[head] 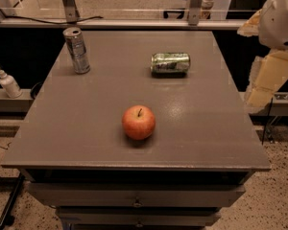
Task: Place green can upright
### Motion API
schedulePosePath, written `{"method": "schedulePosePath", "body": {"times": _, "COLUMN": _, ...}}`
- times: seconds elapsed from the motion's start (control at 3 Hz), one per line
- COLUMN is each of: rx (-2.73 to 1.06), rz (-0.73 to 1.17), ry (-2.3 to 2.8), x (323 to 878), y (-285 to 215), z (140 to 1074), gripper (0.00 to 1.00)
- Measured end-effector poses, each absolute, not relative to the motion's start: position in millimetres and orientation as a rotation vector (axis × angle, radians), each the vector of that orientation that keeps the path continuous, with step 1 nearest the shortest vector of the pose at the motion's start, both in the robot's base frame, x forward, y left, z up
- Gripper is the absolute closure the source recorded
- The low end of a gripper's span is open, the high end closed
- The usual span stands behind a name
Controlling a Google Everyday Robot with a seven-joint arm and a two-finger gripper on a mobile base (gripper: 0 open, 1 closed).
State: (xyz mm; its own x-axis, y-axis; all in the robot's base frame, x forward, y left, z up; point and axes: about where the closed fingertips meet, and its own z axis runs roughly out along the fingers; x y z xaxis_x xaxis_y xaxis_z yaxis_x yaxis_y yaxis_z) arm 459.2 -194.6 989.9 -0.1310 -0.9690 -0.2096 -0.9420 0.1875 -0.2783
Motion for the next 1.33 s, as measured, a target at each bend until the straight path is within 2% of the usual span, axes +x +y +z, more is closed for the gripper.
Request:
{"method": "schedulePosePath", "body": {"times": 0.33, "rx": -1.805, "rz": -0.111, "ry": 2.129, "x": 459.8, "y": -194.1, "z": 990.1, "gripper": 0.0}}
{"method": "schedulePosePath", "body": {"times": 0.67, "rx": -1.824, "rz": -0.111, "ry": 2.089, "x": 487.8, "y": -181.1, "z": 982.2, "gripper": 0.0}}
{"method": "schedulePosePath", "body": {"times": 1.33, "rx": -1.814, "rz": -0.087, "ry": 2.051, "x": 579.1, "y": -172.8, "z": 949.0, "gripper": 0.0}}
